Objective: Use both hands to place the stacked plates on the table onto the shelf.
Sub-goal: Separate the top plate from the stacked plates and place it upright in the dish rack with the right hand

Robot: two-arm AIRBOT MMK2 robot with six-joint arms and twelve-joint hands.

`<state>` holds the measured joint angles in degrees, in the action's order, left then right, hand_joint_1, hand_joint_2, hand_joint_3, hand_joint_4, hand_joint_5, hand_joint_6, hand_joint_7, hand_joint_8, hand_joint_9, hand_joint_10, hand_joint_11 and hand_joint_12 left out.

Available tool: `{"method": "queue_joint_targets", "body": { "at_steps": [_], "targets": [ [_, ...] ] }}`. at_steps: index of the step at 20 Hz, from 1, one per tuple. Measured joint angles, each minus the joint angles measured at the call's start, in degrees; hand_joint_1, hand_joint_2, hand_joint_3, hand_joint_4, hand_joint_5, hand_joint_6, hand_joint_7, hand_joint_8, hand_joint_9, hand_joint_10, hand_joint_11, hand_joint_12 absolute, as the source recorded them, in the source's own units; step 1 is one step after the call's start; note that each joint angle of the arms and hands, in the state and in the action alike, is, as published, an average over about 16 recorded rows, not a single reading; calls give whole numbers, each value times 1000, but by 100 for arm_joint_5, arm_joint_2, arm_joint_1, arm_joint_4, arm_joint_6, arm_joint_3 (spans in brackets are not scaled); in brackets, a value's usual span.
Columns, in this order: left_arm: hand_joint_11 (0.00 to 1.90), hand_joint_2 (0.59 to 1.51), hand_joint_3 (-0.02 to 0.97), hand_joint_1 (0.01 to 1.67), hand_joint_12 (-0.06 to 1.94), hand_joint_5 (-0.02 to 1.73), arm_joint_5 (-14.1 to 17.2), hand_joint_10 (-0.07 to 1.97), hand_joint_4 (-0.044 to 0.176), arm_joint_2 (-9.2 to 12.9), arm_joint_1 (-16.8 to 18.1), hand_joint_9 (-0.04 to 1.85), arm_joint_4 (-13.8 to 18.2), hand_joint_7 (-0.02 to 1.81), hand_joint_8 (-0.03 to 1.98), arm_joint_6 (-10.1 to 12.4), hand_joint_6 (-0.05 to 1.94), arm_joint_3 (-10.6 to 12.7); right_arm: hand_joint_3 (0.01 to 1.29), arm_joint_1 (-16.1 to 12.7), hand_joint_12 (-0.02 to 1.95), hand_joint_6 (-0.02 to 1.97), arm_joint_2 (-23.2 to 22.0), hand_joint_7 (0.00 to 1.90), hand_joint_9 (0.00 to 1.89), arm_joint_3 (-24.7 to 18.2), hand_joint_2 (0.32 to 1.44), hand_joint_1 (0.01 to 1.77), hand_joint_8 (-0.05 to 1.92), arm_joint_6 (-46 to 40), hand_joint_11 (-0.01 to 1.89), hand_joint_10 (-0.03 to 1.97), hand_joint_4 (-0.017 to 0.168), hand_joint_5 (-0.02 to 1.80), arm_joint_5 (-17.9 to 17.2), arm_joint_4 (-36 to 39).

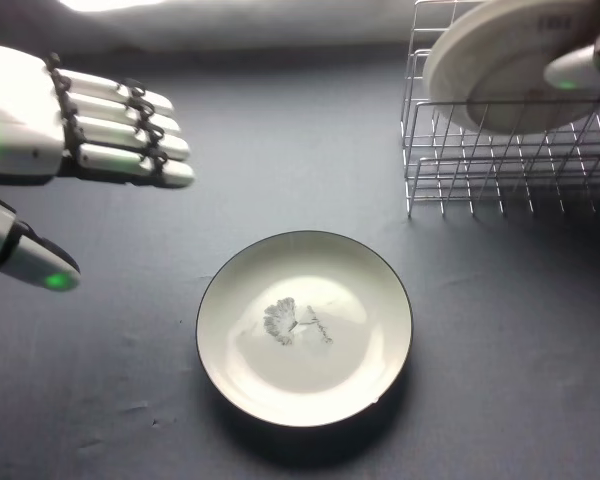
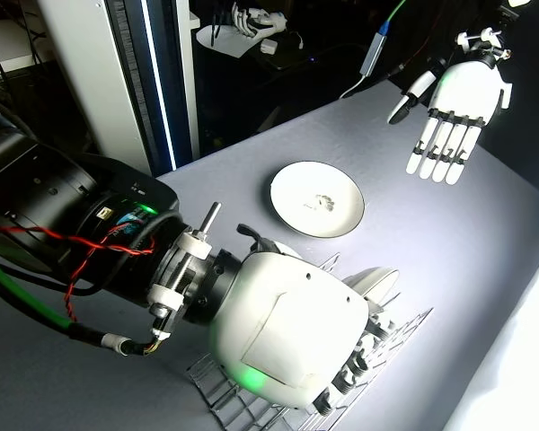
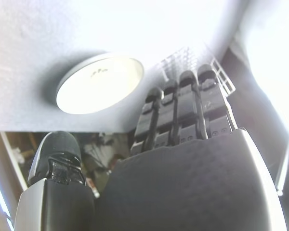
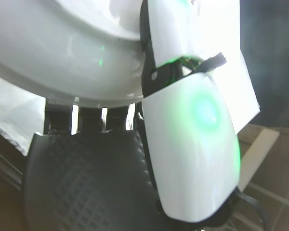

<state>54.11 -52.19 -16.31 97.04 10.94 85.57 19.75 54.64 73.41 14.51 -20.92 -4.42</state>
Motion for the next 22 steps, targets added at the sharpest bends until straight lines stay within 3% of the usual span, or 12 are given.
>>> {"method": "queue_joint_targets", "body": {
  "at_steps": [9,22],
  "targets": [
    [18,1194,19,18,-8,19,-89,8,3,-33,-334,18,-140,15,11,-24,9,-464,12,280,1411,1013,-66,989,923,-52,1008,1391,917,-29,830,1195,-8,917,-203,363],
    [19,1197,20,23,-6,17,-596,8,3,-302,-1268,19,-562,18,9,-461,10,-796,12,-102,1383,1015,-84,963,933,-385,1006,1393,950,-47,805,1195,-7,912,60,137]
  ]
}}
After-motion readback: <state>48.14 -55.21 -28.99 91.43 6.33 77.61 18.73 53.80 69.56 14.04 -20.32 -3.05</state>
